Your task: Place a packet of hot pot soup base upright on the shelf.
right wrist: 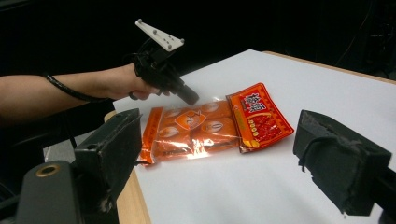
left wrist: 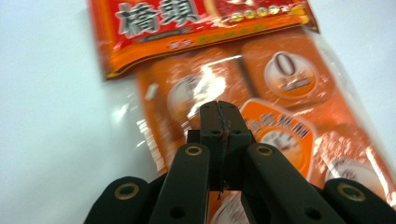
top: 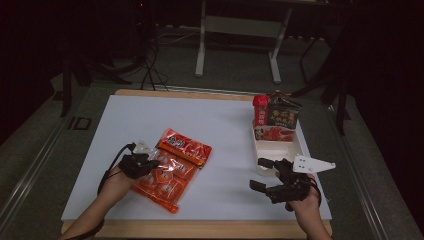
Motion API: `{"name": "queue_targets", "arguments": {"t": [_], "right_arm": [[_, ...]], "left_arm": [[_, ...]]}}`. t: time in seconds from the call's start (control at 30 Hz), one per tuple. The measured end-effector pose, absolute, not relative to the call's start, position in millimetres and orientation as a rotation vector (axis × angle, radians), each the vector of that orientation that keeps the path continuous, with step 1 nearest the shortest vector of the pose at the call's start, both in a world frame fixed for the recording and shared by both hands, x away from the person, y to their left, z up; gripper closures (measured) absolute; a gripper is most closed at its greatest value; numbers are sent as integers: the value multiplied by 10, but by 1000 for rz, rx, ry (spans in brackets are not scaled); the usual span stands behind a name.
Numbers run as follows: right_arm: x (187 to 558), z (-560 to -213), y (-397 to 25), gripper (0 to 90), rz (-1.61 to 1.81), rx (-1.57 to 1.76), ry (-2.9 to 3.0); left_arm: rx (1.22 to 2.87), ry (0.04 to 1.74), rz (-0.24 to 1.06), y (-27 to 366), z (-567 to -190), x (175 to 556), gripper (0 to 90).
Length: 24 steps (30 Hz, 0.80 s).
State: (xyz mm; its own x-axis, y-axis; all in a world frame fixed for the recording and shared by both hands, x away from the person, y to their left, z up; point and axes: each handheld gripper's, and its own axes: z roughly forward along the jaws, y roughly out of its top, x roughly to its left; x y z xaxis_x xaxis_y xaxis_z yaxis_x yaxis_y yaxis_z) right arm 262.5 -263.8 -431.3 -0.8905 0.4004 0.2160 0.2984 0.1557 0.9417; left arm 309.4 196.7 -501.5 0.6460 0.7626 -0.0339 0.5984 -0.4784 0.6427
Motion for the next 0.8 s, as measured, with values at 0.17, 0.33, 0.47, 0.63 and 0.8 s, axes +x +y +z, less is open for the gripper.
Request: {"name": "queue_targets", "arguments": {"t": [0.17,0.33,0.47,0.63,0.8], "right_arm": [[2623,-4305,-2629,152,1857,701,2323],[2625,-4303,-2629,152,1857,701,2320],[2628,-4305,-2617,152,1856,704,2325],[2629,-4305,-2587,152,1853,692,2334],[2619,-4304,-2601,152,1856,695,2330]], "left_arm": [[2281,1097,352,2159,-5054,3062,900],[2328,1109,281,2206,-5181,3016,900],[2322,1115,286,2157,-5209,2992,900],[2336,1059,253,1942,-5210,2933,900],[2317,1023,195,1753,-5221,2901,900]]}}
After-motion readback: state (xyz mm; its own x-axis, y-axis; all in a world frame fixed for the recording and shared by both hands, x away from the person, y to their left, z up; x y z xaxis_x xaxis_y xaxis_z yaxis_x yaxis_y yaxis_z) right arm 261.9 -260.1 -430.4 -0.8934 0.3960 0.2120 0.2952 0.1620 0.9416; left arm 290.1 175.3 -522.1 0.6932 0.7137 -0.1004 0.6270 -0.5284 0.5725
